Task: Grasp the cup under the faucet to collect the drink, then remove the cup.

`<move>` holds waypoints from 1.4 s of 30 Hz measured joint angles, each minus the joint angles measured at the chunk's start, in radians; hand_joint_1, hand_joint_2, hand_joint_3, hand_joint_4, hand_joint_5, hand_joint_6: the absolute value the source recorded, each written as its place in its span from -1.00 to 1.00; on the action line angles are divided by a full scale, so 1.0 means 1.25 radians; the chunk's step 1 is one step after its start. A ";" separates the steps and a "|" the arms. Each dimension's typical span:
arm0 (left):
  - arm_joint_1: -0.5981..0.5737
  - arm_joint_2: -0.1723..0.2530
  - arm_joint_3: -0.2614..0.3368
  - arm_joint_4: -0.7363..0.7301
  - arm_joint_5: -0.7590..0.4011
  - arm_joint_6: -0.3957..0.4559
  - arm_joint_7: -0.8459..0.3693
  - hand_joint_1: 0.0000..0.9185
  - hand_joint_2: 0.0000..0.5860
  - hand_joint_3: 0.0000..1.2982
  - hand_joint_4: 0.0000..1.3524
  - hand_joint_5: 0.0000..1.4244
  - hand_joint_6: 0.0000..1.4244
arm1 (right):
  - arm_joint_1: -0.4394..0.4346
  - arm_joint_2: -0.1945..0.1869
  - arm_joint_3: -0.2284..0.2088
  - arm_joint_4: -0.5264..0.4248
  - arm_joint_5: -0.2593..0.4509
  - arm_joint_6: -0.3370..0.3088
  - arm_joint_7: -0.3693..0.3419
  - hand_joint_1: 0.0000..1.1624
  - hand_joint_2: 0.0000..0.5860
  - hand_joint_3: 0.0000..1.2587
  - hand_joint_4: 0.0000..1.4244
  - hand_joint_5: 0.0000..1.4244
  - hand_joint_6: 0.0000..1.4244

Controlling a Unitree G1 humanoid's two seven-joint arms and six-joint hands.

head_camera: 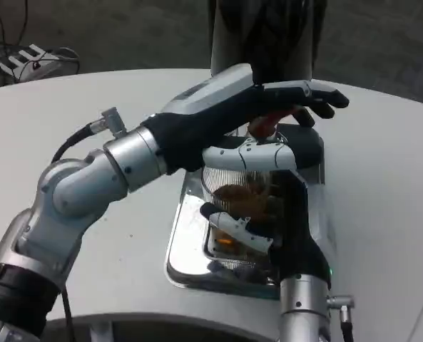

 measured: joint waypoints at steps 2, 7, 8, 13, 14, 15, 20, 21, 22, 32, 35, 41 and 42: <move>0.000 0.000 0.000 0.000 0.000 0.000 0.000 -1.00 -0.54 -0.60 -0.61 -0.54 -0.73 | 0.005 0.001 0.002 -0.006 0.000 0.002 0.000 0.58 -0.32 -0.13 -0.16 -0.14 -0.17; 0.000 0.000 0.000 0.000 0.000 0.000 0.000 -1.00 -0.54 -0.59 -0.61 -0.54 -0.73 | 0.006 0.001 0.008 -0.009 -0.003 0.005 -0.002 0.59 -0.32 -0.06 -0.05 -0.02 -0.09; 0.001 0.000 0.000 -0.001 0.000 0.000 0.000 -1.00 -0.54 -0.59 -0.61 -0.54 -0.73 | 0.007 0.001 0.010 -0.011 -0.010 0.009 -0.002 0.59 -0.32 -0.05 -0.03 0.00 -0.08; 0.005 0.000 0.001 -0.007 0.000 0.004 0.004 -1.00 -0.53 -0.59 -0.61 -0.54 -0.73 | 0.028 0.002 0.015 -0.044 -0.022 0.024 0.009 0.63 -0.31 0.04 0.09 0.16 0.05; 0.005 0.000 0.001 -0.008 0.000 0.004 0.007 -1.00 -0.53 -0.59 -0.61 -0.54 -0.73 | 0.032 0.003 0.015 -0.053 -0.029 0.028 0.017 0.63 -0.34 0.07 0.12 0.20 0.10; 0.006 0.000 0.001 -0.009 0.000 0.005 0.007 -1.00 -0.53 -0.59 -0.61 -0.54 -0.73 | 0.033 0.003 0.016 -0.058 -0.030 0.030 0.020 0.64 -0.36 0.08 0.14 0.23 0.15; 0.018 -0.009 0.011 -0.033 -0.013 0.044 0.009 -1.00 -0.53 -0.64 -0.65 -0.56 -0.71 | 0.037 0.002 0.015 -0.091 -0.035 0.046 0.056 0.65 -0.43 0.16 0.24 0.37 0.35; 0.023 -0.014 0.015 -0.036 -0.023 0.054 0.009 -1.00 -0.53 -0.65 -0.66 -0.58 -0.71 | 0.037 0.001 0.014 -0.095 -0.036 0.048 0.061 0.65 -0.43 0.18 0.25 0.40 0.38; 0.029 -0.021 0.021 -0.039 -0.038 0.068 0.008 -1.00 -0.53 -0.67 -0.68 -0.59 -0.72 | 0.037 0.001 0.011 -0.101 -0.036 0.051 0.066 0.65 -0.43 0.20 0.27 0.43 0.41; 0.046 -0.063 0.069 -0.055 -0.188 0.213 -0.059 -1.00 -0.60 -0.97 -1.00 -0.84 -0.90 | 0.037 -0.009 -0.007 -0.108 -0.042 0.066 0.089 0.64 -0.56 0.33 0.39 0.59 0.65; 0.054 -0.075 0.086 -0.055 -0.233 0.247 -0.084 -1.00 -0.62 -1.00 -1.00 -0.88 -0.95 | 0.037 -0.009 -0.008 -0.125 -0.045 0.068 0.092 0.63 -0.57 0.33 0.41 0.61 0.71; 0.064 -0.091 0.108 -0.074 -0.296 0.316 -0.130 -1.00 -0.72 -1.00 -1.00 -0.97 -1.00 | 0.066 -0.009 -0.008 -0.177 -0.051 0.082 0.105 0.65 -0.58 0.40 0.45 0.63 0.77; 0.072 -0.091 0.114 -0.091 -0.308 0.335 -0.138 -1.00 -0.77 -1.00 -1.00 -0.99 -1.00 | 0.078 -0.009 -0.007 -0.193 -0.053 0.087 0.107 0.66 -0.59 0.41 0.46 0.65 0.78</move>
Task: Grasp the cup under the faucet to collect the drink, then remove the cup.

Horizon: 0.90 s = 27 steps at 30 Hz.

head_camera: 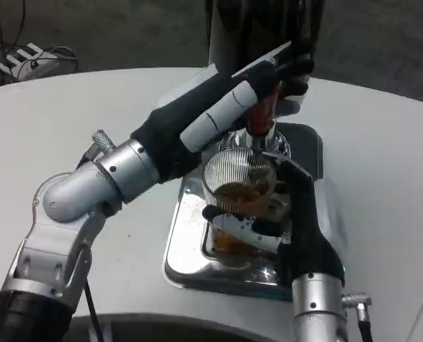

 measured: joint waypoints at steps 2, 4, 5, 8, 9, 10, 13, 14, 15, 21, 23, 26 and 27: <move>0.004 0.000 0.007 -0.012 -0.012 0.022 -0.009 -1.00 -0.75 -1.00 -1.00 -1.00 -1.00 | 0.006 -0.001 0.000 -0.012 -0.003 0.004 0.006 0.66 -0.59 0.41 0.47 0.65 0.79; 0.006 0.000 0.014 -0.021 -0.027 0.042 -0.023 -1.00 -0.74 -1.00 -1.00 -1.00 -1.00 | 0.011 -0.001 0.000 -0.029 -0.006 0.009 0.014 0.66 -0.59 0.41 0.47 0.65 0.80; 0.007 0.000 0.019 -0.023 -0.039 0.052 -0.031 -1.00 -0.74 -1.00 -1.00 -1.00 -1.00 | 0.014 -0.001 0.000 -0.036 -0.007 0.010 0.015 0.66 -0.60 0.41 0.47 0.65 0.80; 0.015 0.000 0.033 -0.037 -0.045 0.064 -0.044 -1.00 -0.74 -1.00 -1.00 -1.00 -1.00 | 0.026 -0.002 0.000 -0.046 -0.010 0.017 0.024 0.66 -0.61 0.41 0.46 0.65 0.81; 0.022 0.000 0.037 -0.046 -0.046 0.064 -0.043 -1.00 -0.74 -1.00 -1.00 -1.00 -1.00 | 0.029 -0.003 -0.001 -0.048 -0.010 0.021 0.025 0.65 -0.62 0.41 0.45 0.65 0.81; 0.026 0.000 0.039 -0.053 -0.041 0.063 -0.039 -1.00 -0.74 -1.00 -1.00 -1.00 -1.00 | 0.031 -0.004 -0.001 -0.049 -0.010 0.023 0.025 0.65 -0.63 0.41 0.45 0.65 0.81; 0.032 0.001 0.039 -0.074 -0.017 0.054 -0.024 -1.00 -0.75 -1.00 -1.00 -1.00 -1.00 | 0.035 -0.005 -0.002 -0.053 -0.010 0.023 0.025 0.65 -0.64 0.41 0.45 0.65 0.82; 0.033 0.001 0.039 -0.086 -0.006 0.048 -0.020 -1.00 -0.75 -1.00 -1.00 -1.00 -1.00 | 0.037 -0.005 -0.002 -0.056 -0.011 0.023 0.025 0.65 -0.64 0.41 0.45 0.65 0.82; 0.033 0.001 0.039 -0.097 -0.005 0.045 -0.017 -1.00 -0.76 -1.00 -1.00 -1.00 -1.00 | 0.039 -0.005 -0.002 -0.059 -0.011 0.023 0.025 0.65 -0.65 0.41 0.45 0.65 0.82; 0.034 0.002 0.046 -0.134 -0.012 0.056 -0.014 -1.00 -0.76 -1.00 -1.00 -1.00 -1.00 | 0.050 -0.005 -0.001 -0.061 -0.013 0.023 0.027 0.65 -0.67 0.41 0.45 0.65 0.82; 0.034 0.002 0.050 -0.146 -0.018 0.068 -0.015 -1.00 -0.76 -1.00 -1.00 -1.00 -1.00 | 0.051 -0.005 -0.001 -0.062 -0.014 0.023 0.027 0.65 -0.68 0.41 0.45 0.65 0.84; 0.034 0.002 0.059 -0.166 -0.038 0.082 -0.020 -1.00 -0.76 -1.00 -1.00 -1.00 -1.00 | 0.052 -0.005 -0.001 -0.063 -0.015 0.023 0.027 0.65 -0.68 0.41 0.45 0.65 0.84; 0.034 0.004 0.062 -0.175 -0.042 0.089 -0.023 -1.00 -0.76 -1.00 -1.00 -1.00 -1.00 | 0.052 -0.004 -0.001 -0.064 -0.015 0.023 0.027 0.65 -0.68 0.41 0.45 0.65 0.84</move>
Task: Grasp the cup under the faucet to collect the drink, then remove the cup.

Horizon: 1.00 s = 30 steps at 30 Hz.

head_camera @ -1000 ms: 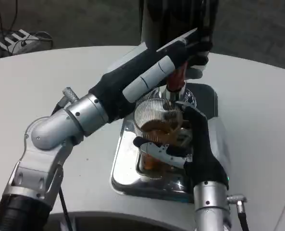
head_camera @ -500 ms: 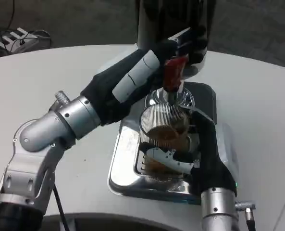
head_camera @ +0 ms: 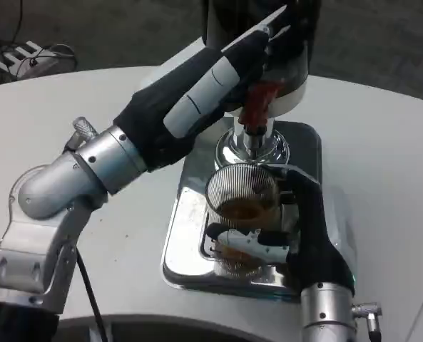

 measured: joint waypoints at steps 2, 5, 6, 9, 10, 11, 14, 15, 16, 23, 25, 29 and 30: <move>0.001 0.003 0.003 -0.027 -0.011 0.017 -0.005 -1.00 -0.77 -1.00 -1.00 -1.00 -1.00 | 0.000 0.000 0.000 -0.001 0.000 0.000 0.000 0.65 -0.68 0.41 0.45 0.65 0.85; 0.002 0.007 0.007 -0.069 -0.027 0.034 -0.008 -1.00 -0.77 -1.00 -1.00 -1.00 -1.00 | 0.002 0.000 0.001 -0.005 -0.003 0.000 0.000 0.65 -0.68 0.41 0.47 0.65 0.85; 0.003 0.010 0.007 -0.077 -0.027 0.037 -0.009 -1.00 -0.77 -1.00 -1.00 -1.00 -1.00 | 0.002 0.000 0.001 -0.007 -0.004 0.000 0.000 0.65 -0.68 0.41 0.47 0.65 0.85; 0.016 0.025 0.011 -0.141 -0.032 0.045 -0.009 -1.00 -0.77 -1.00 -1.00 -0.97 -1.00 | 0.007 0.000 0.002 -0.030 -0.006 0.000 0.004 0.65 -0.68 0.41 0.47 0.65 0.85; 0.024 0.028 0.012 -0.157 -0.032 0.045 -0.008 -1.00 -0.75 -0.99 -1.00 -0.96 -1.00 | 0.007 0.000 0.003 -0.033 -0.007 0.000 0.008 0.65 -0.68 0.41 0.47 0.65 0.85; 0.029 0.030 0.011 -0.165 -0.031 0.045 -0.008 -1.00 -0.75 -0.98 -1.00 -0.96 -1.00 | 0.007 0.000 0.004 -0.034 -0.007 0.000 0.010 0.65 -0.68 0.41 0.47 0.65 0.85; 0.071 0.038 0.015 -0.206 -0.026 0.038 -0.006 -1.00 -0.75 -0.94 -0.97 -0.90 -0.99 | 0.012 0.000 0.008 -0.041 -0.010 0.001 0.023 0.65 -0.68 0.41 0.47 0.65 0.85; 0.089 0.043 0.020 -0.219 -0.025 0.032 -0.002 -1.00 -0.75 -0.92 -0.94 -0.88 -0.99 | 0.015 -0.001 0.009 -0.050 -0.011 0.003 0.029 0.65 -0.68 0.41 0.47 0.65 0.85; 0.098 0.046 0.023 -0.228 -0.022 0.029 0.002 -1.00 -0.75 -0.90 -0.92 -0.86 -0.98 | 0.015 -0.001 0.010 -0.057 -0.012 0.004 0.030 0.65 -0.68 0.41 0.47 0.65 0.85; 0.224 0.066 0.084 -0.328 0.036 -0.107 0.054 -1.00 -0.74 -0.69 -0.69 -0.67 -0.79 | 0.044 -0.009 0.013 -0.113 -0.015 0.012 0.060 0.65 -0.68 0.41 0.47 0.65 0.85; 0.258 0.073 0.099 -0.331 0.041 -0.152 0.059 -1.00 -0.74 -0.66 -0.66 -0.64 -0.77 | 0.058 -0.013 0.013 -0.129 -0.016 0.015 0.072 0.65 -0.68 0.41 0.47 0.65 0.85; 0.305 0.093 0.101 -0.330 0.051 -0.220 0.058 -1.00 -0.74 -0.63 -0.63 -0.62 -0.75 | 0.075 -0.017 0.012 -0.150 -0.017 0.019 0.082 0.65 -0.68 0.41 0.47 0.65 0.85; 0.308 0.095 0.100 -0.330 0.052 -0.226 0.058 -1.00 -0.73 -0.63 -0.63 -0.62 -0.75 | 0.078 -0.018 0.012 -0.156 -0.017 0.020 0.082 0.65 -0.68 0.41 0.47 0.65 0.85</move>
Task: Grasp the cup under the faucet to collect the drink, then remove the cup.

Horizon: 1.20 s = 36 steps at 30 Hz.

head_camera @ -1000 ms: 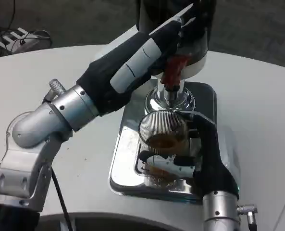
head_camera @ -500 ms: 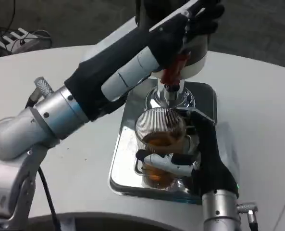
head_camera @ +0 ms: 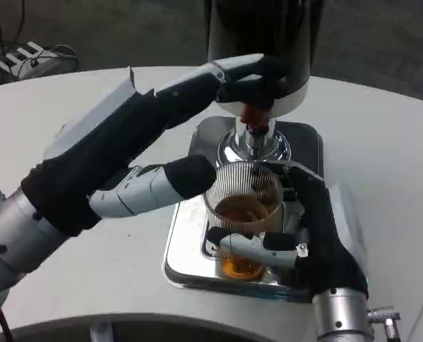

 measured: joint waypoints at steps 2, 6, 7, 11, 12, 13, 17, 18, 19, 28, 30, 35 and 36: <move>0.004 0.009 0.000 0.002 0.004 -0.029 0.000 -1.00 -0.73 -0.63 -0.63 -0.62 -0.74 | 0.004 -0.001 0.000 -0.013 0.000 0.000 0.004 0.65 -0.68 0.41 0.47 0.65 0.85; 0.009 0.026 0.001 0.024 0.045 -0.109 0.001 -1.00 -0.72 -0.64 -0.69 -0.65 -0.77 | 0.049 -0.005 0.006 -0.070 0.005 0.011 0.033 0.65 -0.68 0.41 0.47 0.65 0.85; 0.015 0.031 0.001 0.036 0.052 -0.133 0.001 -1.00 -0.72 -0.66 -0.73 -0.68 -0.78 | 0.064 -0.005 0.008 -0.087 0.006 0.016 0.041 0.65 -0.68 0.41 0.47 0.65 0.85; 0.038 0.050 0.000 0.095 0.079 -0.187 0.001 -1.00 -0.71 -0.77 -0.88 -0.79 -0.85 | 0.113 -0.007 0.017 -0.144 0.006 0.027 0.064 0.65 -0.68 0.41 0.47 0.65 0.85; 0.043 0.055 0.000 0.116 0.080 -0.192 0.001 -1.00 -0.71 -0.81 -0.91 -0.82 -0.88 | 0.123 -0.009 0.019 -0.159 0.006 0.028 0.072 0.65 -0.68 0.41 0.47 0.65 0.85; 0.044 0.056 0.000 0.125 0.082 -0.195 0.002 -1.00 -0.71 -0.84 -0.94 -0.84 -0.89 | 0.126 -0.009 0.020 -0.163 0.006 0.029 0.073 0.65 -0.68 0.41 0.47 0.65 0.85; 0.054 0.088 -0.004 0.189 0.114 -0.245 0.001 -1.00 -0.71 -0.93 -1.00 -0.91 -0.93 | 0.158 -0.011 0.030 -0.225 0.007 0.044 0.102 0.65 -0.68 0.41 0.45 0.65 0.86; 0.057 0.090 -0.004 0.195 0.115 -0.255 0.001 -1.00 -0.71 -0.95 -1.00 -0.94 -0.95 | 0.162 -0.011 0.032 -0.236 0.008 0.047 0.108 0.65 -0.68 0.41 0.45 0.65 0.86; 0.060 0.093 -0.004 0.199 0.117 -0.263 0.002 -1.00 -0.71 -0.96 -1.00 -0.95 -0.95 | 0.167 -0.012 0.033 -0.248 0.009 0.051 0.114 0.65 -0.68 0.41 0.45 0.65 0.86; 0.145 0.146 0.010 0.227 0.207 -0.332 0.042 -1.00 -0.71 -1.00 -1.00 -1.00 -1.00 | 0.204 -0.018 0.073 -0.288 -0.009 0.058 0.135 0.65 -0.68 0.41 0.47 0.65 0.86; 0.171 0.152 0.014 0.226 0.229 -0.334 0.052 -1.00 -0.70 -1.00 -1.00 -1.00 -1.00 | 0.205 -0.018 0.073 -0.290 -0.008 0.058 0.139 0.65 -0.68 0.41 0.47 0.65 0.86; 0.249 0.175 0.035 0.189 0.333 -0.334 0.110 -1.00 -0.63 -1.00 -1.00 -1.00 -1.00 | 0.205 -0.028 0.071 -0.297 -0.005 0.071 0.179 0.65 -0.68 0.41 0.47 0.65 0.86; 0.253 0.178 0.036 0.185 0.338 -0.334 0.113 -1.00 -0.63 -1.00 -1.00 -1.00 -1.00 | 0.205 -0.029 0.071 -0.300 -0.005 0.074 0.184 0.65 -0.67 0.41 0.46 0.65 0.86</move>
